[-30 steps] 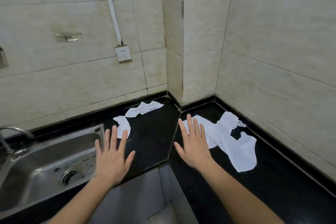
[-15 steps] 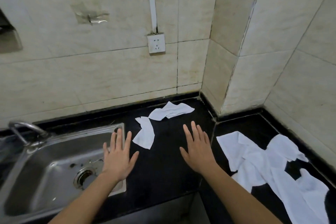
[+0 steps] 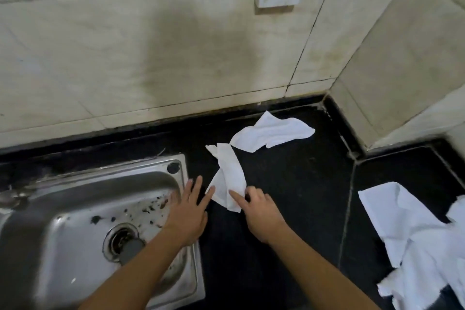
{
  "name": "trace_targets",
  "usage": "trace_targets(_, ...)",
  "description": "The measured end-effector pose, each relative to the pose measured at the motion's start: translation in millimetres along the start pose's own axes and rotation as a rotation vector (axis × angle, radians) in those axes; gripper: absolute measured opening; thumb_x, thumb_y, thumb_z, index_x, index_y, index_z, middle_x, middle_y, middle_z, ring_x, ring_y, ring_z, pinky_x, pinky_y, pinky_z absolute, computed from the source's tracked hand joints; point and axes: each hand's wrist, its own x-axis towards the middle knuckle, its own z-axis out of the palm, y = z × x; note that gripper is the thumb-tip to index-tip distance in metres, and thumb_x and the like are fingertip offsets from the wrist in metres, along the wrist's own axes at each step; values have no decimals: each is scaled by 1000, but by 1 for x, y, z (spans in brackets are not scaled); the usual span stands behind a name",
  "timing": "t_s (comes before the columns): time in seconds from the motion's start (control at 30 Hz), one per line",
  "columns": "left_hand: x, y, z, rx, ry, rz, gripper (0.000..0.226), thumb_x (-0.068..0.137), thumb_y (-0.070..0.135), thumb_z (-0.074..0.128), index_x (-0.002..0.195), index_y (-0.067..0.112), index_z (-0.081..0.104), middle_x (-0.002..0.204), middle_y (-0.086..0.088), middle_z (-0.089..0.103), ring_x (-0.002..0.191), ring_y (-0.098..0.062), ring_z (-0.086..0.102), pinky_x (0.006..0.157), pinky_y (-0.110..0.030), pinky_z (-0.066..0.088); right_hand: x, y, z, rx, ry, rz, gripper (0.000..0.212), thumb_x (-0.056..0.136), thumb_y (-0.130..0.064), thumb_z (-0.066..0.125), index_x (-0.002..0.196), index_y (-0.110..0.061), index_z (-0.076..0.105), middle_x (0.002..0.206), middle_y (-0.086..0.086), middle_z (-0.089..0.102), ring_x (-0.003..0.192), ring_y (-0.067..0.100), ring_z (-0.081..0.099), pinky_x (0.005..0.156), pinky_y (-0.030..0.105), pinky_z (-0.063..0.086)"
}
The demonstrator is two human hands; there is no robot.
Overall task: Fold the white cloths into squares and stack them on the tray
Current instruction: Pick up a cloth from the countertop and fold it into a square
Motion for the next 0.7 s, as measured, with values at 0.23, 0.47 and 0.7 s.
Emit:
trace_targets(0.23, 22, -4, 24, 132, -56, 58, 81, 62, 39, 85, 135, 15, 59, 151, -20, 42, 137, -42, 42, 100, -68, 35, 18, 24, 30, -12, 199, 60, 29, 70, -31, 84, 88, -19, 64, 84, 4, 54, 69, 21, 57, 54, 34, 48)
trace_targets(0.47, 26, 34, 29, 62, 205, 212, 32, 75, 22, 49, 91, 6, 71, 103, -13, 65, 101, -36, 61, 83, -48, 51, -29, 76, 53, 44, 174, 131, 38, 66, -50, 86, 59, -20, 63, 65, 0, 52, 54, 17, 53, 45, 25, 28)
trace_targets(0.7, 34, 66, 23, 29, 252, 141, 9, 67, 17, 66, 71, 9, 68, 90, -11, 59, 91, -33, 58, 72, -44, 48, -69, 108, 57, 303, 28, 137, 73, 88, -73, 19, 102, -20, 68, 100, 2, 57, 90, 20, 58, 69, 31, 42)
